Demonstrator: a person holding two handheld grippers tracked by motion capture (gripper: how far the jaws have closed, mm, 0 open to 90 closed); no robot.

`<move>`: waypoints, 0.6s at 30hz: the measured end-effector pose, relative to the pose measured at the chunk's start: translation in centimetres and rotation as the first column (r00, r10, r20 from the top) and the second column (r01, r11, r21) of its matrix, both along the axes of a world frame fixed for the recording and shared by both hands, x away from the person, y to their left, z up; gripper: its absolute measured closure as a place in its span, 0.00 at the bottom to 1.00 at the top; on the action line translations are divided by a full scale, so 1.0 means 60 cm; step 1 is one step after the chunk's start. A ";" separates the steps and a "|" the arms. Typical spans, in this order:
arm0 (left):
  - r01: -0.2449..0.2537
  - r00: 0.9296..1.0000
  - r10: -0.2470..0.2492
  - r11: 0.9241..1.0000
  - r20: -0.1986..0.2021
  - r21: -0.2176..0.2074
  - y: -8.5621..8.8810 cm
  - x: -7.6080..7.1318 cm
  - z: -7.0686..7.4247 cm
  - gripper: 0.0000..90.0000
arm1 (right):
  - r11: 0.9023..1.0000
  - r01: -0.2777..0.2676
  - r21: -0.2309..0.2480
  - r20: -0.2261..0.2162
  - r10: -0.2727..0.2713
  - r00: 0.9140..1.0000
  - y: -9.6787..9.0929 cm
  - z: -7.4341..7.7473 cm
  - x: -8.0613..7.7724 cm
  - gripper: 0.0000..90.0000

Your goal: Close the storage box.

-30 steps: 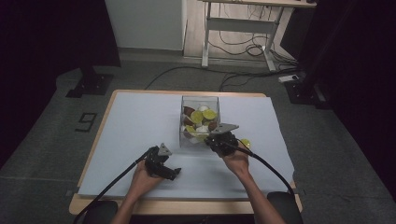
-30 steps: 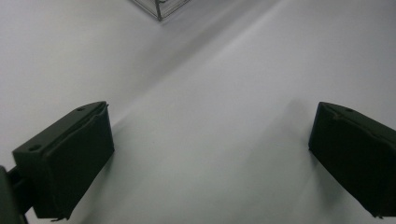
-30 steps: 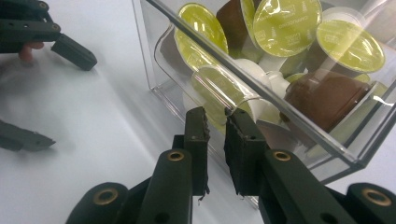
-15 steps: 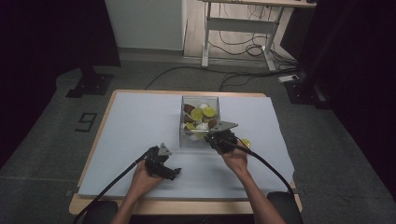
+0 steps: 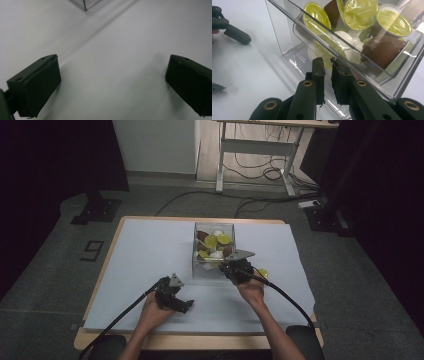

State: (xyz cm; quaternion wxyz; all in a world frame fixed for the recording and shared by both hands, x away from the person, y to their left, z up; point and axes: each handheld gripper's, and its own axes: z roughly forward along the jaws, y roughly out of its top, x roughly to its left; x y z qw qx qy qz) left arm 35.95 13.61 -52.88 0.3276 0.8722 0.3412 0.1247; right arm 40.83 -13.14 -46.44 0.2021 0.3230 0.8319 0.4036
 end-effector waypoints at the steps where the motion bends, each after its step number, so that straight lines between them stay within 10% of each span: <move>1: 0.000 1.000 0.000 1.000 0.000 0.000 0.000 0.000 0.000 0.00 | 1.000 0.005 0.003 -0.001 -0.005 1.000 0.000 -0.001 0.000 0.89; 18: 0.000 1.000 0.000 1.000 0.000 0.000 0.000 0.000 0.000 0.00 | 1.000 0.023 0.017 0.000 -0.023 1.000 0.001 -0.004 0.000 0.88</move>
